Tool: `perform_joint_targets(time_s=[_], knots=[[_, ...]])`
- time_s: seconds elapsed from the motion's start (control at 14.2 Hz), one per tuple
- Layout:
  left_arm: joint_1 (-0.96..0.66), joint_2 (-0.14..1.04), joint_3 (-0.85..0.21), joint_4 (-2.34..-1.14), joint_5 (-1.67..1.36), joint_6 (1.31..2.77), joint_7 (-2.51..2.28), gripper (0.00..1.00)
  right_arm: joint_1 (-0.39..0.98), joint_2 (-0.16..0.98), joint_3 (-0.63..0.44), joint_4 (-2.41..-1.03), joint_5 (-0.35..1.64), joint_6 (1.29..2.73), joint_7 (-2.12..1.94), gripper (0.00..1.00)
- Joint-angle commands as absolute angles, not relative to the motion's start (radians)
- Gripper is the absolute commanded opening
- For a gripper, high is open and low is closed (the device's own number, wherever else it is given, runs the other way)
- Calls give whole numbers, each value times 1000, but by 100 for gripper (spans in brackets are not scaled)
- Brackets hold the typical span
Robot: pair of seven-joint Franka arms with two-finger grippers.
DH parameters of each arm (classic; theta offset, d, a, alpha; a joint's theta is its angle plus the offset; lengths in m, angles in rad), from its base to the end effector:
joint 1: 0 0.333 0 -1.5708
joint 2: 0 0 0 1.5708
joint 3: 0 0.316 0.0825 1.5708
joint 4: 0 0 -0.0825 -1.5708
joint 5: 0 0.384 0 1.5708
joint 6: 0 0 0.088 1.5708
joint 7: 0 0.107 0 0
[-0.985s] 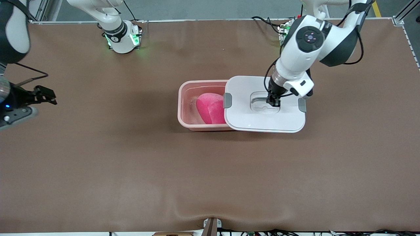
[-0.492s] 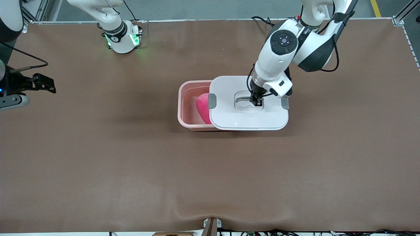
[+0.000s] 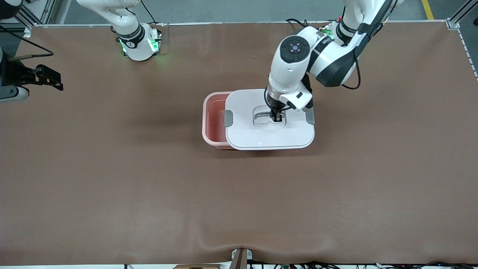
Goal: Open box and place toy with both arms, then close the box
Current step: 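Carry the lid over the box with the left gripper while the right gripper withdraws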
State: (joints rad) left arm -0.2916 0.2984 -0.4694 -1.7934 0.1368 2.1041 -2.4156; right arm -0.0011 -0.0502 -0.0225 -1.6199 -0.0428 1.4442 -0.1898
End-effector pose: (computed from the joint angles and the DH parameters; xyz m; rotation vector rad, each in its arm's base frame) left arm 0.4773 -0.4168 0.4036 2.1463 2.2290 -0.0223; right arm 0.5241 -0.0177 0.6186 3.0967 0.2538 -0.2010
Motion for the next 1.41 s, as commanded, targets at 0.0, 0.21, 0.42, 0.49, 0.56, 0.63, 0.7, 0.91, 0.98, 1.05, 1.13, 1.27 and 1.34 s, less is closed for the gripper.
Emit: perform_joint_targets(time_s=[0.0,0.21,0.42,0.49,0.56,0.63,0.7,0.91,0.98,1.05,1.13,1.27,1.34], knots=[[-316,345,-474,-1726,170,2095,-2467,0,-11,-90,-25,-1648,21,1442,-112,100],[-339,357,-474,-1714,178,2100,-2461,0,-2,-87,-18,-1614,21,1420,-49,100],[-367,374,-474,-1707,198,2114,-2468,0,-14,-81,-26,-1594,40,1416,-25,100],[-367,374,-476,-1707,196,2121,-2470,0,-27,-80,-26,-1585,41,1411,-17,100],[-371,376,-474,-1707,196,2123,-2476,0,-35,-81,-26,-1582,41,1401,-17,100],[-382,379,-474,-1707,198,2126,-2491,0,-37,-80,-26,-1582,41,1397,-26,100],[-383,386,-474,-1707,199,2128,-2496,0,-37,-77,-25,-1582,43,1407,-26,100],[-396,397,-474,-1707,210,2146,-2531,0,-29,-58,-25,-1578,44,1462,-17,100],[-397,400,-474,-1707,222,2154,-2543,0,-32,-55,-25,-1578,44,1483,-17,100],[-408,402,-474,-1709,235,2157,-2559,0,-38,-51,-25,-1578,51,1488,-15,100],[-413,406,-474,-1709,250,2157,-2574,0,-38,-51,-25,-1580,52,1489,-17,100],[-428,417,-474,-1709,276,2157,-2595,0,-37,-52,-25,-1580,52,1482,-17,100],[-431,422,-474,-1707,293,2157,-2609,0,-37,-52,-25,-1580,51,1482,-18,100]])
